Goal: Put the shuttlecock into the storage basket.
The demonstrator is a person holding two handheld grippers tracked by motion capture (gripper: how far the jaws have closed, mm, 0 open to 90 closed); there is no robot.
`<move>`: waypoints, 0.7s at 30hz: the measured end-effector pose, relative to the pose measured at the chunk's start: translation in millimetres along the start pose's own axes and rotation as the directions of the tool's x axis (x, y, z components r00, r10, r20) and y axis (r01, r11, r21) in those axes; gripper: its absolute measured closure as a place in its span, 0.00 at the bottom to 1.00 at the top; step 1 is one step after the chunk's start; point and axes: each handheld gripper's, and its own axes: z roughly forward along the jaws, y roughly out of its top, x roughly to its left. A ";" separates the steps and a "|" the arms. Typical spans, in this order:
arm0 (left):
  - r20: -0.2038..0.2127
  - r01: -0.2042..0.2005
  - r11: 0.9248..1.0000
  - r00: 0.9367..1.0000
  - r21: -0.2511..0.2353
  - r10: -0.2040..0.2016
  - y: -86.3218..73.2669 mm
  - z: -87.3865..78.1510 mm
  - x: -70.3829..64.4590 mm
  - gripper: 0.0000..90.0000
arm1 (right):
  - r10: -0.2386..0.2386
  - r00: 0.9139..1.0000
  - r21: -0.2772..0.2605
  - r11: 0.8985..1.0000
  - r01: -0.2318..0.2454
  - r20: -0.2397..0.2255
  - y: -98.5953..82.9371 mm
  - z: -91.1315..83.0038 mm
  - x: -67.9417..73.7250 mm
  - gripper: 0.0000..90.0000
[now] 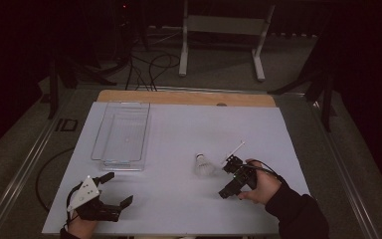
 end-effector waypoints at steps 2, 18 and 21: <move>0.002 0.001 1.000 1.000 0.000 -0.001 0.0 -0.2 0.2 0.00 | -0.009 1.000 0.000 1.000 0.009 0.006 3.1 0.0 1.0 0.09; 0.002 0.000 1.000 1.000 0.001 0.000 -0.3 0.2 0.1 0.00 | -0.010 1.000 0.030 0.999 0.010 -0.002 30.9 6.9 -5.5 0.15; 0.003 -0.002 1.000 1.000 0.001 0.002 -0.2 0.3 0.2 0.00 | 0.001 1.000 0.031 1.000 -0.001 -0.013 35.9 8.8 -8.3 0.16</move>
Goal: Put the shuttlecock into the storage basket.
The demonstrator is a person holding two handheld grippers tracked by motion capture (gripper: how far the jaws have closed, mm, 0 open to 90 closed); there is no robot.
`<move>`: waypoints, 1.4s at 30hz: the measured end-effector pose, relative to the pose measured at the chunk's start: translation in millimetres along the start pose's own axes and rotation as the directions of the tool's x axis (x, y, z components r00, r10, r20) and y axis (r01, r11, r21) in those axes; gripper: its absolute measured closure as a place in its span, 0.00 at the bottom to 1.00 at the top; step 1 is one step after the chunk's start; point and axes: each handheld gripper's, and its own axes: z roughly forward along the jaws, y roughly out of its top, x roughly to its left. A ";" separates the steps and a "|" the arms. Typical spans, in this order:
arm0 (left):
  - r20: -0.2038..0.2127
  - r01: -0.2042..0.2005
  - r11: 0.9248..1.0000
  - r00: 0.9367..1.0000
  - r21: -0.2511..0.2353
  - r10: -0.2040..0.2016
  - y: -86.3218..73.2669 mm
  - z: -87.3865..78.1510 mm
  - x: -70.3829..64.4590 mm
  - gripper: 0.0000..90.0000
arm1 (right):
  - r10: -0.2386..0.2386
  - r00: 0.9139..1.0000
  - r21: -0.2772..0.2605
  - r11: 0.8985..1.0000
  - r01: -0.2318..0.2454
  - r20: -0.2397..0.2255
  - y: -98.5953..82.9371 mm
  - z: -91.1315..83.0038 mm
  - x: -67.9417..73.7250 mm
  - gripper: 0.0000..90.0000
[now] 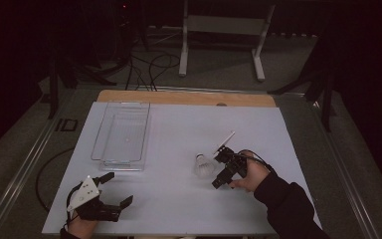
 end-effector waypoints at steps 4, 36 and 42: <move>0.001 0.000 1.000 1.000 0.000 0.000 0.0 -0.1 0.0 0.00 | 0.005 1.000 -0.004 1.000 -0.005 0.011 6.5 1.5 -2.6 0.22; 0.009 -0.003 1.000 1.000 0.006 0.003 -0.4 0.6 0.0 0.00 | 0.060 0.998 0.023 0.998 -0.060 0.010 45.4 23.7 -10.0 0.52; 0.011 -0.006 1.000 1.000 0.010 0.006 -0.5 0.7 -0.1 0.00 | 0.065 0.998 0.038 0.997 -0.065 0.001 52.1 31.5 -10.6 0.59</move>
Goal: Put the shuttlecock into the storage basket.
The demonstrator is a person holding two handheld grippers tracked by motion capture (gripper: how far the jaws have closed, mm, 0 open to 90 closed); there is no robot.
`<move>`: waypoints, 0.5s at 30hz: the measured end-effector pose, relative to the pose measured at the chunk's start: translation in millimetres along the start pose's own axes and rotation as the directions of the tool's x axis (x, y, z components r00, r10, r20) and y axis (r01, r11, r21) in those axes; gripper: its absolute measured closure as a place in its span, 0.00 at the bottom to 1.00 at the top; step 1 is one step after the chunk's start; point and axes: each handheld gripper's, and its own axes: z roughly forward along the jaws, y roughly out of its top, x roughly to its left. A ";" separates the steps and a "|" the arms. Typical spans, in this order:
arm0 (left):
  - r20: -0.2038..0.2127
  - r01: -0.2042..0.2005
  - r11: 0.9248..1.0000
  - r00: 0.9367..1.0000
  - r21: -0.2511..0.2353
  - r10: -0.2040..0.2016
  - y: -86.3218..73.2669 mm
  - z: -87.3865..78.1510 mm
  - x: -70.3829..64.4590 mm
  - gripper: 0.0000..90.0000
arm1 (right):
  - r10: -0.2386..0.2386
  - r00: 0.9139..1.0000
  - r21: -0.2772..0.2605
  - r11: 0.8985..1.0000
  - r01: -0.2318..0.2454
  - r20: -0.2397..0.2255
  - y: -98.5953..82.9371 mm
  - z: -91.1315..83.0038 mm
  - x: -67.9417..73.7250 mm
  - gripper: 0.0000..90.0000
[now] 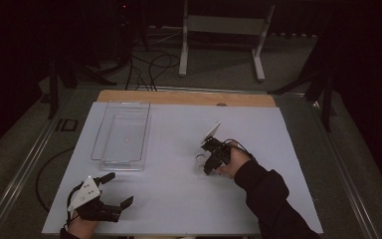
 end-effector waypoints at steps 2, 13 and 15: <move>0.000 0.000 1.000 1.000 0.000 0.000 0.0 0.0 0.1 0.00 | 0.003 1.000 0.004 1.000 -0.003 0.001 1.1 1.0 -0.2 0.63; 0.003 0.003 1.000 1.000 0.003 -0.003 -0.3 0.4 0.1 0.00 | -0.010 1.000 0.023 1.000 0.011 -0.023 7.5 6.8 -3.6 0.83; 0.004 0.003 1.000 1.000 0.004 -0.003 -0.4 0.4 -0.1 0.00 | -0.017 1.000 0.031 0.999 0.017 -0.023 8.0 8.0 -3.4 0.86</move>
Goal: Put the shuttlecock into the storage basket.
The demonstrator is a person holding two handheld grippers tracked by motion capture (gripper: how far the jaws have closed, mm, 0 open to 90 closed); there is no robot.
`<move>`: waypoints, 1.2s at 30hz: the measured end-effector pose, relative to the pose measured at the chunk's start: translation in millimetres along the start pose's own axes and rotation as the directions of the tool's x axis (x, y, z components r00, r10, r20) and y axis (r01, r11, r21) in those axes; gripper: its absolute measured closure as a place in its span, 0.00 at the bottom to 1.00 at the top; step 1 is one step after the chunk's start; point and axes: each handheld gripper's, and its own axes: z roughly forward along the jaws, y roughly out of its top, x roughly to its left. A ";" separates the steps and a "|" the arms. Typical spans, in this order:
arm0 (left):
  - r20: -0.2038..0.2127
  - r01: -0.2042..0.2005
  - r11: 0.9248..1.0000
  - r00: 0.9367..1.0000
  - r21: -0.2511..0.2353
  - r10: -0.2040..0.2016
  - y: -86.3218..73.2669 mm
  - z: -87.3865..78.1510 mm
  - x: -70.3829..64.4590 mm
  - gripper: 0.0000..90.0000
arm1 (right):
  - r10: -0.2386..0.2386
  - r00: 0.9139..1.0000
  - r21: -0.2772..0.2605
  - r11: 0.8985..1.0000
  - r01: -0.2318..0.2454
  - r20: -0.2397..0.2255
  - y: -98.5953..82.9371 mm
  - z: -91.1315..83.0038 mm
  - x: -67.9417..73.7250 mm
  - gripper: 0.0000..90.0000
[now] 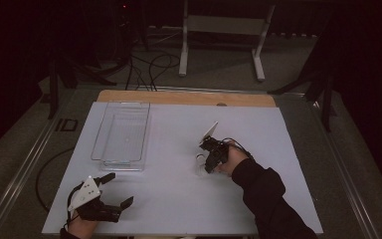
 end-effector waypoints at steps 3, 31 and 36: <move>0.000 0.001 1.000 1.000 0.001 -0.001 -0.1 0.1 0.0 0.00 | -0.005 1.000 0.009 1.000 0.005 -0.001 0.3 0.7 0.7 0.91; -0.002 -0.002 1.000 1.000 0.006 0.002 0.0 0.5 -0.4 0.00 | -0.287 0.958 0.067 0.956 0.286 -0.001 -10.4 -19.8 3.4 1.00; -0.003 -0.004 1.000 1.000 0.006 0.004 0.0 0.8 -0.7 0.00 | -0.369 0.929 0.097 0.925 0.367 0.000 -14.1 -19.8 6.3 1.00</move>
